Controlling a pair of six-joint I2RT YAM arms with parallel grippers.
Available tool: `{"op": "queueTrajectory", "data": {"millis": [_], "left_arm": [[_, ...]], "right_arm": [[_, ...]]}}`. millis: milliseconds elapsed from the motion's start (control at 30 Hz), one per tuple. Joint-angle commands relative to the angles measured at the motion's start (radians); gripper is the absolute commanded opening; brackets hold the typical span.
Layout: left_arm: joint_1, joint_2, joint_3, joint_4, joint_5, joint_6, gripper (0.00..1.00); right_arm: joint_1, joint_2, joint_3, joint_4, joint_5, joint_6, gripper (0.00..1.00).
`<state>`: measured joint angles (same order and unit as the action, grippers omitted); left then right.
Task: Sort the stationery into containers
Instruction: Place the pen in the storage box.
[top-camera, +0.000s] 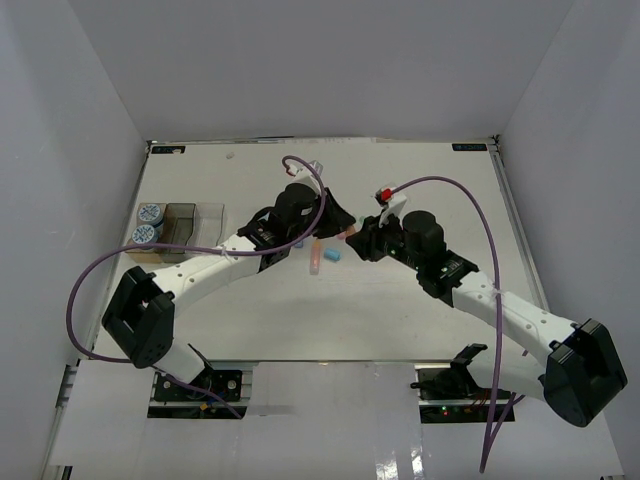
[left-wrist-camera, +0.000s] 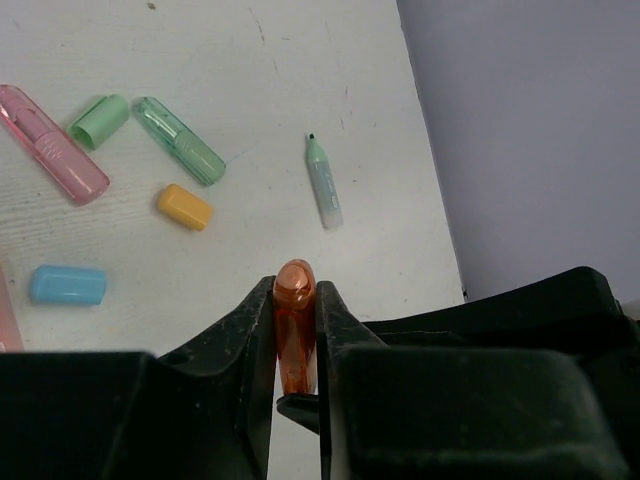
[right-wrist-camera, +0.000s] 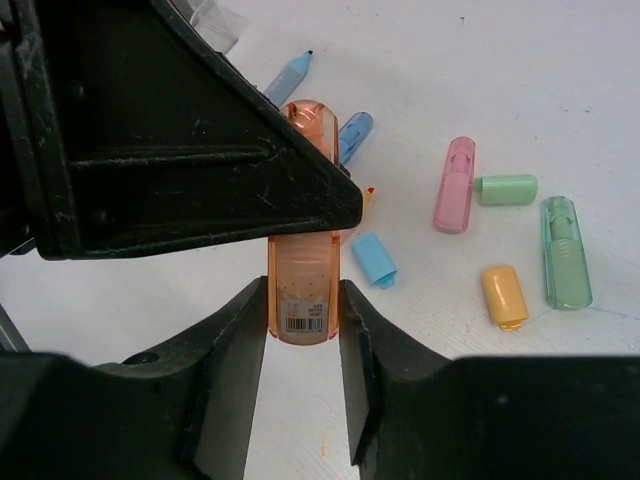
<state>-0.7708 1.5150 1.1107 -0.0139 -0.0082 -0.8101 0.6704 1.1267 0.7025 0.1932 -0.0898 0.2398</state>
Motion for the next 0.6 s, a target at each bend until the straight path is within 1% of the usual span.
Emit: {"op": "queueTrajectory", "data": {"millis": [0,33,67,100,167,200,267,300,333,400,433,467,500,533,567], "left_arm": [[0.001,-0.029,0.017,0.006,0.001,0.020,0.19],[0.001,-0.032,0.014,0.006,-0.001,0.026,0.14],[0.001,-0.041,0.012,0.006,-0.004,0.031,0.12],[0.001,-0.042,0.009,0.005,-0.007,0.037,0.11],[0.002,-0.056,0.014,-0.032,-0.048,0.064,0.09],[0.005,-0.062,0.018,-0.049,-0.068,0.081,0.09],[0.028,-0.076,0.024,-0.121,-0.132,0.121,0.10],[0.042,-0.090,0.035,-0.154,-0.153,0.164,0.11],[0.083,-0.099,0.040,-0.225,-0.173,0.189,0.13],[0.145,-0.134,0.046,-0.291,-0.216,0.270,0.15],[0.184,-0.147,0.049,-0.354,-0.220,0.294,0.15],[0.264,-0.157,0.052,-0.382,-0.226,0.323,0.15],[0.301,-0.173,0.054,-0.409,-0.243,0.391,0.15],[0.338,-0.176,0.072,-0.470,-0.254,0.426,0.15],[0.402,-0.174,0.083,-0.498,-0.271,0.458,0.15]], "right_arm": [[0.006,-0.015,-0.005,0.083,-0.013,0.013,0.40],[0.006,-0.016,-0.006,0.083,-0.011,0.012,0.44],[0.006,-0.018,-0.008,0.080,-0.007,0.013,0.48],[0.006,-0.024,-0.008,0.075,-0.004,0.009,0.58],[0.005,-0.030,-0.006,0.061,0.002,0.006,0.74],[0.005,-0.041,-0.008,0.043,0.012,0.003,0.87],[0.005,-0.053,-0.008,0.016,0.037,-0.013,0.96],[0.005,-0.067,-0.006,-0.024,0.047,-0.020,0.97],[0.006,-0.076,-0.005,-0.044,0.058,-0.040,0.95],[0.005,-0.096,-0.005,-0.108,0.085,-0.059,0.90],[0.005,-0.103,-0.006,-0.126,0.085,-0.075,0.90],[0.006,-0.117,-0.009,-0.144,0.125,-0.083,0.90],[0.005,-0.123,-0.012,-0.156,0.130,-0.091,0.90],[0.005,-0.130,-0.018,-0.173,0.133,-0.097,0.90],[0.005,-0.140,-0.029,-0.178,0.131,-0.108,0.90]]}}
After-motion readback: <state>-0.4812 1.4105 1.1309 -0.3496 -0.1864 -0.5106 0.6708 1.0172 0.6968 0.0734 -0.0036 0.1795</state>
